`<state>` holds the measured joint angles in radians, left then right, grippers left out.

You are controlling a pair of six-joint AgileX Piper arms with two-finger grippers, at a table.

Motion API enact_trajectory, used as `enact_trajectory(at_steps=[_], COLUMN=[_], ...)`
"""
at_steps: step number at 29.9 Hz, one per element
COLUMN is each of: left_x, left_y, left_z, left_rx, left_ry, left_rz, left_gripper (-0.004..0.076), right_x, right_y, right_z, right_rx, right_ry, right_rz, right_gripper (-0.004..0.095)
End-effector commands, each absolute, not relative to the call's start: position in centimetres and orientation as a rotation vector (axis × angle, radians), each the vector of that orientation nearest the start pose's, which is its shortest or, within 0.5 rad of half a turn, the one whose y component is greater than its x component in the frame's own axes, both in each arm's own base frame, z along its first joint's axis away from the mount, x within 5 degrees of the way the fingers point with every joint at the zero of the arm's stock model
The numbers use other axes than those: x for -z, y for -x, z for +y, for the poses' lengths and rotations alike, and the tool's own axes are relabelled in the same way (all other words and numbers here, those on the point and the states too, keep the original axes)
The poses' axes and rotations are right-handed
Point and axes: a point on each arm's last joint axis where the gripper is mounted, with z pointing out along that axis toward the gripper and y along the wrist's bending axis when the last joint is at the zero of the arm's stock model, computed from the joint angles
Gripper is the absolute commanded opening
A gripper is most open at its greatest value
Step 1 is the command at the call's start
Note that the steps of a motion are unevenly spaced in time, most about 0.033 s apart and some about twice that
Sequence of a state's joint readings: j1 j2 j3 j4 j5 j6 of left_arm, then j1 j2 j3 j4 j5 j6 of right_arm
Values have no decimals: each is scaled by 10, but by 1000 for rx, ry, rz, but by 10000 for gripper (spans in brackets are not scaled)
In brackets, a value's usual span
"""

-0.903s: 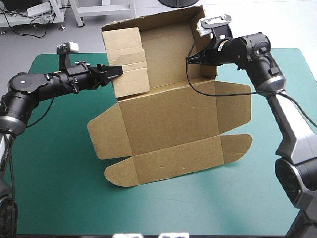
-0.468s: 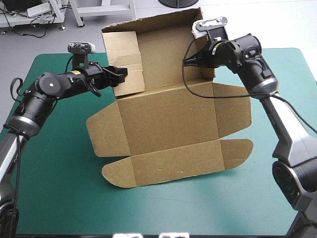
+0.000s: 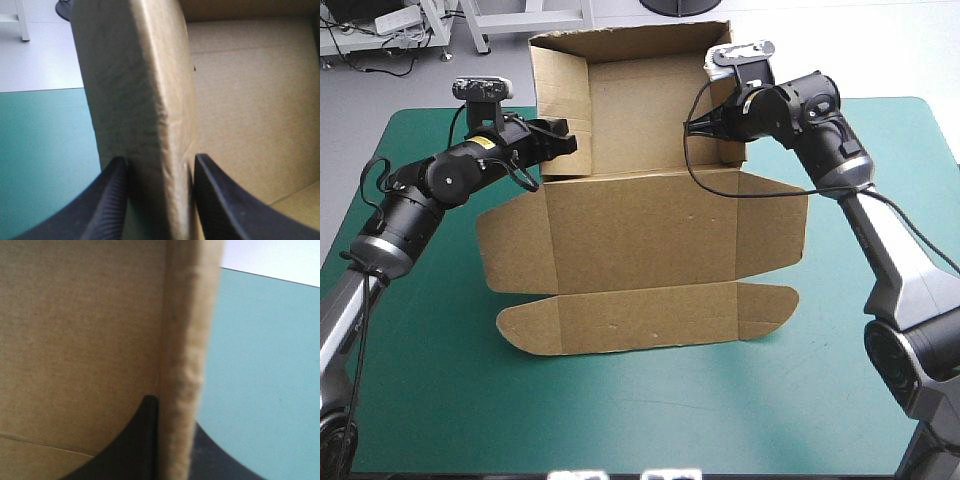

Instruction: Fold the box

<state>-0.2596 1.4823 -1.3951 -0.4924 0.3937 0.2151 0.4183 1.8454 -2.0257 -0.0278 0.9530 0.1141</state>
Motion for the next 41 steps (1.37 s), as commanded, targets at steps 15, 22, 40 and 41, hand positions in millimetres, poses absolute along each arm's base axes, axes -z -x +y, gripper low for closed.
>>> enact_trajectory(at_steps=[15,22,40,41], left_x=[-411,-395,-340,-340], left_y=[-313,-301,-298,-298], left_z=[-109,-110,-107,-107], left_rx=[506,521,424,424], left_ry=[-232,-301,-433,-433], left_rz=[2028,2235,2732,2732], left_gripper=[-6,-6,-6,-6], right_x=[-421,-405,-353,-355], right_y=[-353,-347,-323,-321], right_z=[192,187,156,150], right_rx=[-334,-312,-288,-284], right_ry=[611,691,733,722], right_rz=[2325,2458,2669,2669], right_gripper=[-24,-24,-25,-25])
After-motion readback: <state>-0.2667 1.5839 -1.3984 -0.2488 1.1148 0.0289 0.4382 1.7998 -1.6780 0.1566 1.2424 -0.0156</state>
